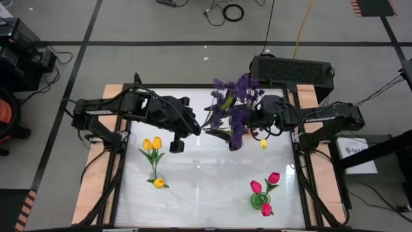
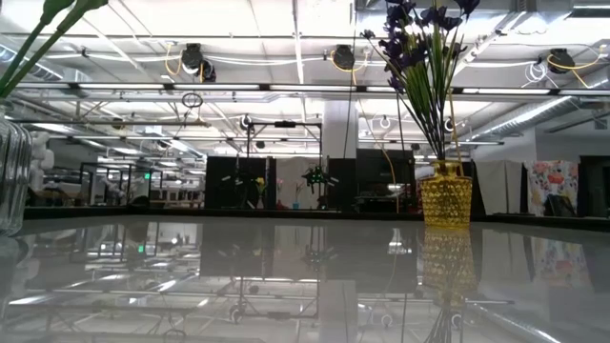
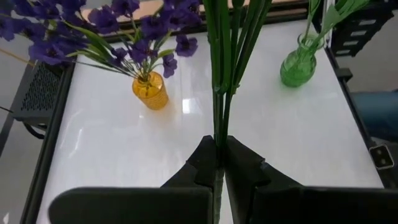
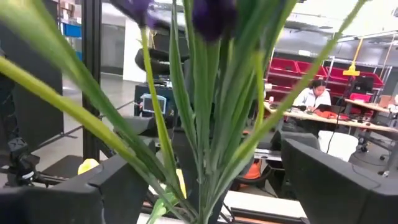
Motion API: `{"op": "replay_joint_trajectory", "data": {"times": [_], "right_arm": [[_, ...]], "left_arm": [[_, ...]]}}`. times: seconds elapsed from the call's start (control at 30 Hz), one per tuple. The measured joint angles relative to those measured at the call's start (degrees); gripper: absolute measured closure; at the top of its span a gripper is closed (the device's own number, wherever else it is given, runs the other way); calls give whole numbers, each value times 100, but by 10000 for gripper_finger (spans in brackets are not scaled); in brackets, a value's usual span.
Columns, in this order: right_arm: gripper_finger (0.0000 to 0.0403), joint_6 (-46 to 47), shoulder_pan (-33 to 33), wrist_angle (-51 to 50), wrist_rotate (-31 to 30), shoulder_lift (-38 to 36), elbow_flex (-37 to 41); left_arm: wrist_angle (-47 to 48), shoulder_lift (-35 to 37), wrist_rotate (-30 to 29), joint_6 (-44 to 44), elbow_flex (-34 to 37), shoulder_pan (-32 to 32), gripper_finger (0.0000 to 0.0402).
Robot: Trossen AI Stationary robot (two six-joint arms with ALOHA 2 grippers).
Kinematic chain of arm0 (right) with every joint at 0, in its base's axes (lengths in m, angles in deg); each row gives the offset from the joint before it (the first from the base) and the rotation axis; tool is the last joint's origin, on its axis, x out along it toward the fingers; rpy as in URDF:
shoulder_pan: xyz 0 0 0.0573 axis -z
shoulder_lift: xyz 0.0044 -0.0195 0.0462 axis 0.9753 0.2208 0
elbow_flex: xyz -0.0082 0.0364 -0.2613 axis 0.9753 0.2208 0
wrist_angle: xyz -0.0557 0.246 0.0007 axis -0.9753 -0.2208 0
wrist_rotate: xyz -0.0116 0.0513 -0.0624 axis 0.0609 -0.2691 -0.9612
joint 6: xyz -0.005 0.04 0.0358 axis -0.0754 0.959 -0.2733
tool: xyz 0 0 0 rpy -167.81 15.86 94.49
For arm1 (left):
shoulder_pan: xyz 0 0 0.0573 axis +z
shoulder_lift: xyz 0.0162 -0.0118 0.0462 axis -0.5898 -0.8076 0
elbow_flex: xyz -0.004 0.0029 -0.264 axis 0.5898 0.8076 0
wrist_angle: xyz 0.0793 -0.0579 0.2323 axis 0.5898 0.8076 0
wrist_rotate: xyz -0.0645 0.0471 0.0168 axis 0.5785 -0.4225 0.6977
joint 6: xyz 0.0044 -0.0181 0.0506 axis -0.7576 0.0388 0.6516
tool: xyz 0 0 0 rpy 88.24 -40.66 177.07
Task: Sort flowers into vase by color
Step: Put the purple flowers into the yellow vase
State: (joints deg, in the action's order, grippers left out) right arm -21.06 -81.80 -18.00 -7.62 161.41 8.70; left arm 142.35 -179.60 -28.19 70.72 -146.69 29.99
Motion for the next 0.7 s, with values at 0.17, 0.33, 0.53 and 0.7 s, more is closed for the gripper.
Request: {"op": "replay_joint_trajectory", "data": {"times": [0.17,0.33,0.53,0.7], "right_arm": [[65,-9,-2,15,-18,166,0],[105,-14,-2,30,-79,202,0],[202,92,-4,-76,-77,189,0],[289,138,-4,-205,-75,184,0]], "left_arm": [[114,-44,7,24,0,0,384],[292,-44,9,20,0,0,384],[418,-44,11,18,0,0,384],[414,-44,-19,20,0,2,376]]}}
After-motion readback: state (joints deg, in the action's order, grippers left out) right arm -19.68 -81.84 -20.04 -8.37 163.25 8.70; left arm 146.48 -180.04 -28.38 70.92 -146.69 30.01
